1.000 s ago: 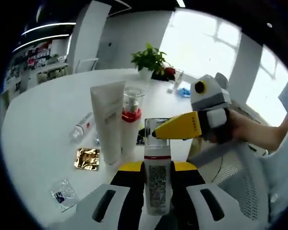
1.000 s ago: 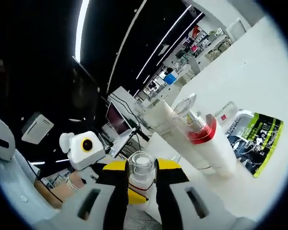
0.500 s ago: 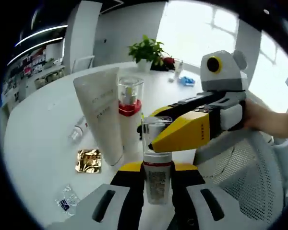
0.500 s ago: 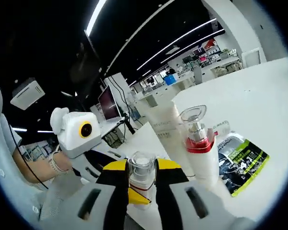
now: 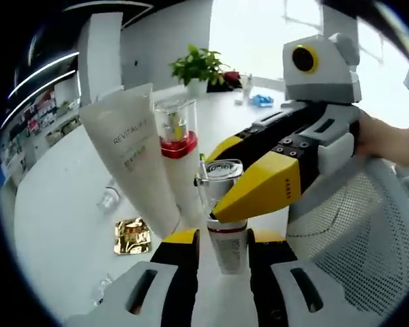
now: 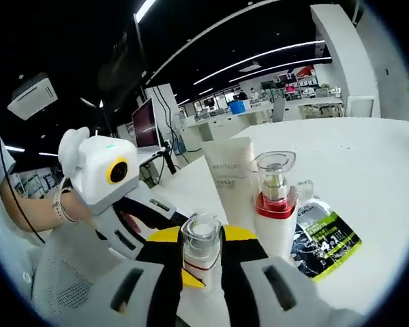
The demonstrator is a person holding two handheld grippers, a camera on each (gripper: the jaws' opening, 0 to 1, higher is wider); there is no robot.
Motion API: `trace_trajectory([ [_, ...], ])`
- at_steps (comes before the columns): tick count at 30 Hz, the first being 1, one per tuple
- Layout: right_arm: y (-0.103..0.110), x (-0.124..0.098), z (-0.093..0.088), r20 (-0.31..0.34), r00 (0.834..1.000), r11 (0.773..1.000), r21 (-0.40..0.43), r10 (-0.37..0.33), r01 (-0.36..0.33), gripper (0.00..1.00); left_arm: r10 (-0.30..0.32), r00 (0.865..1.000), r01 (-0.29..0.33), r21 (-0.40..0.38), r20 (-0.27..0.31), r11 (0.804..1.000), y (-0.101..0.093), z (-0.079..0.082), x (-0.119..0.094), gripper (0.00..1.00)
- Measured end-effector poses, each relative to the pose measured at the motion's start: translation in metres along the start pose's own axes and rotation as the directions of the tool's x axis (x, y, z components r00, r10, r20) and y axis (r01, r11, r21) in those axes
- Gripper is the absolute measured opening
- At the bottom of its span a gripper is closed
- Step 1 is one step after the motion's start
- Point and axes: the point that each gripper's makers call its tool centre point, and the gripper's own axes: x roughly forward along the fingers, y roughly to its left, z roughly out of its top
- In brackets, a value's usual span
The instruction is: Arrange the skincare products in the storage area until every visible bottle or jar stands upright without overlapping.
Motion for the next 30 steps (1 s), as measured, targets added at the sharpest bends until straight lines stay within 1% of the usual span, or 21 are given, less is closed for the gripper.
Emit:
trace_trajectory([
  [2, -0.001, 0.001, -0.001, -0.008, 1.0, 1.0, -0.013, -0.003, 0.003, 0.2, -0.004, 1.0, 0.004, 0.003, -0.006, 1.0, 0.0, -0.001, 0.001, 0.24],
  [4, -0.001, 0.002, 0.0, -0.012, 1.0, 0.999, -0.039, -0.01, 0.01, 0.2, 0.004, 1.0, -0.004, 0.02, -0.006, 1.0, 0.001, -0.002, 0.004, 0.23],
  [6, -0.001, 0.003, 0.003, -0.013, 1.0, 0.998, -0.054, -0.014, 0.014, 0.2, -0.004, 1.0, 0.005, 0.036, -0.022, 0.999, -0.001, -0.004, 0.007, 0.19],
  [11, -0.003, 0.005, 0.003, -0.038, 0.999, 0.993, -0.119, -0.031, 0.027, 0.2, 0.008, 1.0, -0.007, 0.052, -0.013, 0.999, 0.003, -0.003, 0.011, 0.19],
  [12, -0.004, 0.005, 0.002, -0.043, 0.998, 0.991, -0.13, -0.034, 0.029, 0.2, 0.002, 1.0, -0.002, 0.085, -0.002, 0.996, 0.003, -0.002, 0.013, 0.19],
  [14, -0.005, 0.006, 0.0, -0.059, 0.998, 0.989, -0.146, -0.037, 0.028, 0.2, 0.016, 1.0, -0.015, 0.077, -0.016, 0.997, 0.006, -0.005, 0.015, 0.18],
  [17, -0.006, 0.007, -0.003, -0.067, 0.997, 0.986, -0.161, -0.041, 0.03, 0.2, 0.018, 0.999, -0.016, 0.08, -0.029, 0.997, 0.007, -0.006, 0.019, 0.18],
  [21, -0.008, 0.007, -0.006, -0.071, 0.996, 0.986, -0.163, -0.045, 0.033, 0.2, 0.025, 0.999, -0.021, 0.09, -0.036, 0.996, 0.008, -0.01, 0.021, 0.18],
  [26, -0.01, 0.007, -0.013, -0.101, 0.993, 0.988, -0.144, -0.061, 0.047, 0.21, 0.026, 0.999, -0.021, 0.107, -0.044, 0.994, 0.007, -0.016, 0.026, 0.17],
  [30, -0.011, 0.008, -0.013, -0.097, 0.993, 0.987, -0.15, -0.066, 0.051, 0.21, 0.027, 0.999, -0.025, 0.089, -0.024, 0.996, 0.008, -0.014, 0.026, 0.17],
])
